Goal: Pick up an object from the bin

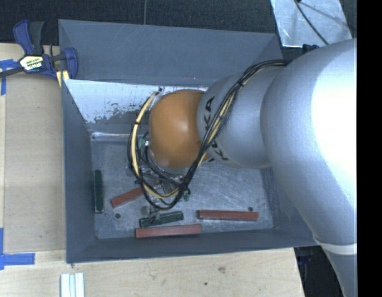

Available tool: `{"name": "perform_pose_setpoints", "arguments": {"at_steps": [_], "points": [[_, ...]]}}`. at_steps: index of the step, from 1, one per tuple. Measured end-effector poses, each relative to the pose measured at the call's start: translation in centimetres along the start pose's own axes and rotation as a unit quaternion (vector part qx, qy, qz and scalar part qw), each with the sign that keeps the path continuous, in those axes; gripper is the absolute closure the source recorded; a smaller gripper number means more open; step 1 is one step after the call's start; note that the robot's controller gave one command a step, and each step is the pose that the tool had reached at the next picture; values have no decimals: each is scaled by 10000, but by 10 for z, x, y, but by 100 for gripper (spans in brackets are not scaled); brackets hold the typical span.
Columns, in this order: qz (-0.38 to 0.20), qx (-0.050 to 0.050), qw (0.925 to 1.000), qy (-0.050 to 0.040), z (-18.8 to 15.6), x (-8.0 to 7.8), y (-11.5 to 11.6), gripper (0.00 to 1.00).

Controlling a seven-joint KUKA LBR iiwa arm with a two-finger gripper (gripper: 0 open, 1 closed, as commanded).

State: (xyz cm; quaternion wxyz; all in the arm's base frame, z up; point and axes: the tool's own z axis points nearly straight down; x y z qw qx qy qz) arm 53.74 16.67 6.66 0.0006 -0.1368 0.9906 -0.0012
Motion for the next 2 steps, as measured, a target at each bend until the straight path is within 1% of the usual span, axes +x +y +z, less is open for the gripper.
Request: {"name": "perform_pose_setpoints", "arguments": {"at_steps": [1, 2], "points": [[-27, -22, 10000, -32, -5, -1, 6, 100], [5, -8, 10000, -50, -162, 30, -21, 100]]}}
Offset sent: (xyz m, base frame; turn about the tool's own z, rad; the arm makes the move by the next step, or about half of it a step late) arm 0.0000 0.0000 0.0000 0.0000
